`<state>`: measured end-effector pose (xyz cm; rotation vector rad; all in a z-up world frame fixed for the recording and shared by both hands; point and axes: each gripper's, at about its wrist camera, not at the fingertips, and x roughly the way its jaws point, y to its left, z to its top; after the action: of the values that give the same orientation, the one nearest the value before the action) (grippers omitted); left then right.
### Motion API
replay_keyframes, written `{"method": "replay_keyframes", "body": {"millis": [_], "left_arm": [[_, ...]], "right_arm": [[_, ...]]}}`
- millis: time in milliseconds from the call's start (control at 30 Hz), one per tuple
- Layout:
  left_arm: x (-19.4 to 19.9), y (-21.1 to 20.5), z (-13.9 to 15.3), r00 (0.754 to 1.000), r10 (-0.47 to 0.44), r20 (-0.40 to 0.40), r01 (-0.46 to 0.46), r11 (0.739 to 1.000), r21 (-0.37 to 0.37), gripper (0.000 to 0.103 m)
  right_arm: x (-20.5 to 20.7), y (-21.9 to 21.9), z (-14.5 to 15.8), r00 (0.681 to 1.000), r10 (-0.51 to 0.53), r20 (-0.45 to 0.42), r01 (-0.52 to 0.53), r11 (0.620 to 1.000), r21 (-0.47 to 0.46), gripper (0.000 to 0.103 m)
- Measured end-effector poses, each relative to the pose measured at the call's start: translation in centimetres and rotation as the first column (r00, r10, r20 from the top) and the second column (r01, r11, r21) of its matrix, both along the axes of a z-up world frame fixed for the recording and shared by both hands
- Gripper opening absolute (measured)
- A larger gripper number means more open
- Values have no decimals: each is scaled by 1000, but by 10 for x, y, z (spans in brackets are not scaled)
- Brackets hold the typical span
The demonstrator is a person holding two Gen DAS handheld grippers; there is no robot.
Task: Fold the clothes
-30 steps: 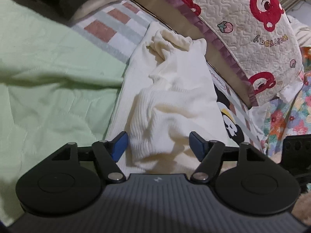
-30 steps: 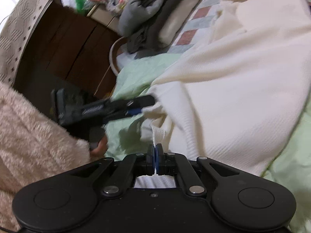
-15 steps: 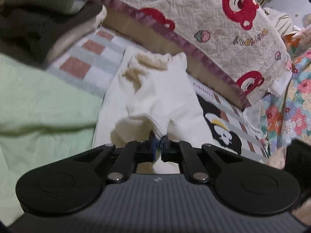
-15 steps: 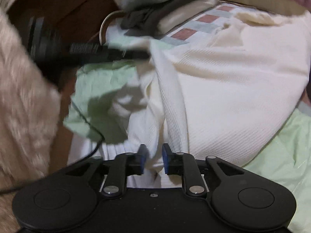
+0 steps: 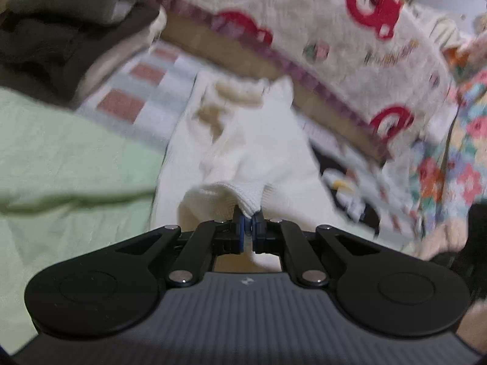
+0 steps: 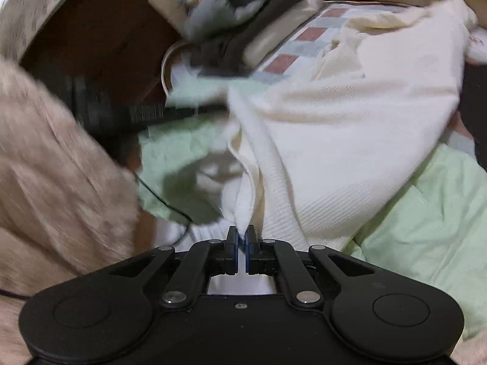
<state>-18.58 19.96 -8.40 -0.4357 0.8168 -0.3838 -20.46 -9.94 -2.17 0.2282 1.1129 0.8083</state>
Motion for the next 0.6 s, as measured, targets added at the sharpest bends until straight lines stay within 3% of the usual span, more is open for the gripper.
{"method": "replay_keyframes", "body": {"millis": [100,200,333,367,400,433,467,600], "left_arm": [[-8,6,-14,997,23,-71,-21,999,25,4],[-18,13,-23,993,54,-105,-50,998,36,4],[-34,25,-21,991,65,-116,-67,998,-11,3],[-37,27,-21,991,52,-126,-56,998,-29,3],[-39,28,-22,991,50,-128,-54,998,-26,3],[-40,28,-23,990,56,-133,-58,998,-10,4],[-40,28,-26,987,66,-144,-66,998,8,5],[-40,29,-35,978,101,-180,-87,993,83,10]], "right_arm": [[1,-1,-4,998,-37,44,42,991,-125,5],[-1,3,-11,999,-47,23,50,992,-120,5],[-16,6,-8,995,2,-95,3,999,48,6],[-20,6,-4,996,9,-86,-4,999,53,5],[-24,10,-2,999,10,-39,-11,1000,-13,5],[-27,16,-2,999,16,41,-10,990,-141,5],[-27,19,-4,998,15,65,-2,981,-195,5],[-19,16,-14,999,24,-23,-26,992,-125,5]]}}
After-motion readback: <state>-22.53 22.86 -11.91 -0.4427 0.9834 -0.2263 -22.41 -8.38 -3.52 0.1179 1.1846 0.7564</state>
